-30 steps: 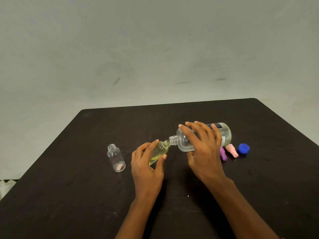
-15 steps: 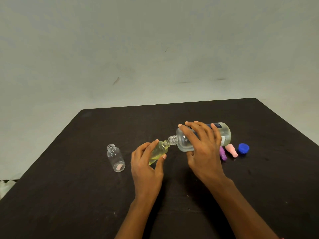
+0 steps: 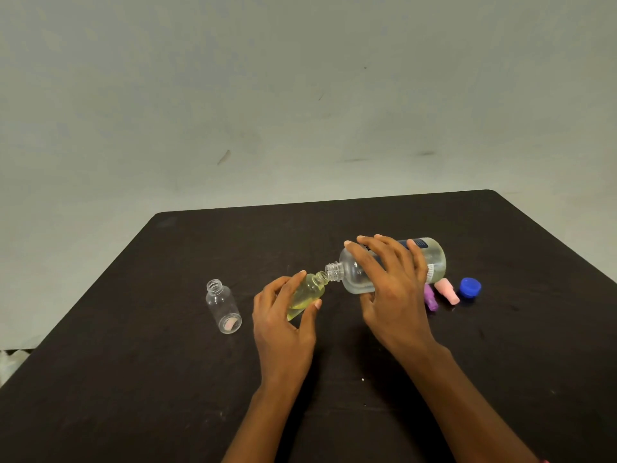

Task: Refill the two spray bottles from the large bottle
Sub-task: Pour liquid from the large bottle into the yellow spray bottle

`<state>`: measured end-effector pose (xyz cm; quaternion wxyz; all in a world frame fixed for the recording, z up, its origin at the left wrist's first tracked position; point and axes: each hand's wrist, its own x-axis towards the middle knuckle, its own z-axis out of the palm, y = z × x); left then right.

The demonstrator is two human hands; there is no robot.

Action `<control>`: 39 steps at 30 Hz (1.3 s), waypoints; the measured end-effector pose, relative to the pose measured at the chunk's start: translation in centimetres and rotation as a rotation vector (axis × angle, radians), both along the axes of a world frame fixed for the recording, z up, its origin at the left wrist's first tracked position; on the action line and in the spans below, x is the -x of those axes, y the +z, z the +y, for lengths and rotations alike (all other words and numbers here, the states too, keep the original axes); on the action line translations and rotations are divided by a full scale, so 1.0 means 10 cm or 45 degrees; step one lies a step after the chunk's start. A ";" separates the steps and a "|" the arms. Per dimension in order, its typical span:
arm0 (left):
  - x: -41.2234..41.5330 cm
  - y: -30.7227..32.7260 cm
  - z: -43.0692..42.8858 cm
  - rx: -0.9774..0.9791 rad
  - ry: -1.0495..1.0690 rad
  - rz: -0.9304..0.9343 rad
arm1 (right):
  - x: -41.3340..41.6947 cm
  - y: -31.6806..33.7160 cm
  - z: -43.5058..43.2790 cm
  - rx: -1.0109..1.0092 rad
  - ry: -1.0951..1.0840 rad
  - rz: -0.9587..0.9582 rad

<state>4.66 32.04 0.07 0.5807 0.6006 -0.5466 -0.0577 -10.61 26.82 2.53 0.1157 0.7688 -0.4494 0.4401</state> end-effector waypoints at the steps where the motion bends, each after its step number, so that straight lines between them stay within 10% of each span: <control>1: 0.00 0.00 0.00 0.001 -0.001 0.001 | 0.00 0.00 0.00 -0.003 0.000 0.001; 39: 0.00 0.00 0.01 -0.001 -0.006 -0.002 | 0.01 0.00 0.01 -0.018 -0.004 0.007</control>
